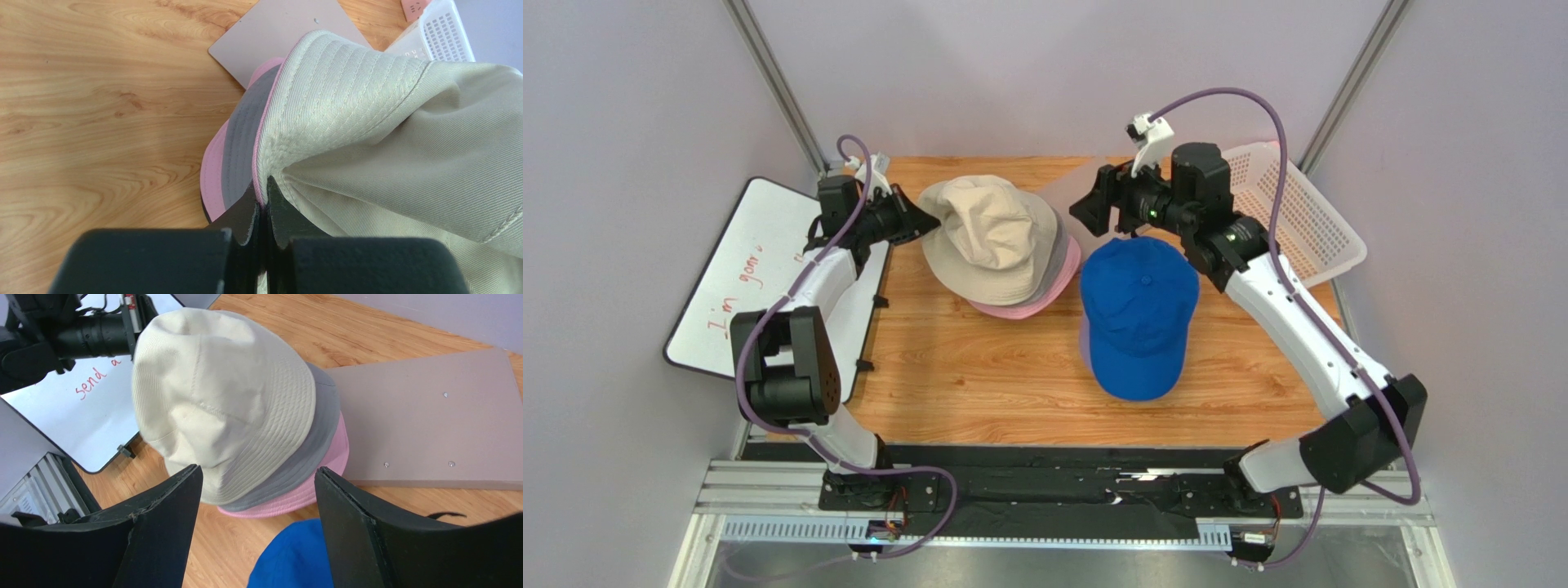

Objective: Stack the hats
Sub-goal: Stack the hat on the hat, then adjust the hat on the hat stand.

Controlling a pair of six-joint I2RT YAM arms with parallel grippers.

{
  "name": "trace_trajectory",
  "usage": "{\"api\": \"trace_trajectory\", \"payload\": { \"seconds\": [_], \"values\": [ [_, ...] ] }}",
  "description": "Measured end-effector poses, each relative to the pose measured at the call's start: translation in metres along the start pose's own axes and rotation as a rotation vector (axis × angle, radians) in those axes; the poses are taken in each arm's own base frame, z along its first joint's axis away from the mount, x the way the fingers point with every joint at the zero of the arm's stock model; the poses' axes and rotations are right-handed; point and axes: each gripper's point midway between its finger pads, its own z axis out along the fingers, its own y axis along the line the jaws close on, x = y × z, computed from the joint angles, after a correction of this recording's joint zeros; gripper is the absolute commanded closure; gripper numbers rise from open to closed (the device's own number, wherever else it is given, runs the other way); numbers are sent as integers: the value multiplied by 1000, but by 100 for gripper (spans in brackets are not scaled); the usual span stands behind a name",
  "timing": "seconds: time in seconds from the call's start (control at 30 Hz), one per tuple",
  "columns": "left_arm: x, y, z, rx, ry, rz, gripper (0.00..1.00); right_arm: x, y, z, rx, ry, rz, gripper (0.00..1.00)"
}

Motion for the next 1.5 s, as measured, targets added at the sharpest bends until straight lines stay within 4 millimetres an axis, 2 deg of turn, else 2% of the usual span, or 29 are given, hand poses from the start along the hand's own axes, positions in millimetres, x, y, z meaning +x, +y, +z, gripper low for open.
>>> {"api": "trace_trajectory", "payload": {
  "seconds": [0.1, 0.33, 0.4, 0.53, 0.67, 0.83, 0.97, 1.13, 1.27, 1.47, 1.5],
  "values": [
    [-2, 0, 3, 13, 5, 11, 100, 9, -17, 24, -34, 25, 55, 27],
    [-3, -1, 5, 23, 8, 38, 100, 60, -47, 89, -133, 160, 230, 24],
    [-4, -2, 6, 25, 9, 43, 100, 66, -51, 100, -155, 178, 260, 24],
    [-4, -3, 6, 26, 8, 49, 100, 64, -52, 116, -199, 176, 289, 24],
    [-3, -4, 7, 28, 10, 51, 100, 62, -50, 126, -250, 169, 311, 24],
    [-3, -4, 7, 30, 12, 54, 100, 72, -50, 135, -282, 192, 346, 24],
    [-3, -4, 7, 30, 12, 56, 100, 75, -47, 136, -307, 209, 362, 24],
    [-3, -5, 7, 30, 12, 56, 100, 66, -39, 133, -356, 208, 358, 24],
    [-2, -5, 8, 31, 13, 57, 100, 67, -37, 135, -371, 227, 368, 25],
    [-2, -8, 8, 36, 14, 62, 100, 76, -37, 140, -379, 277, 398, 48],
    [-2, -9, 8, 37, 13, 63, 100, 77, -37, 140, -379, 280, 401, 58]
  ]
}}
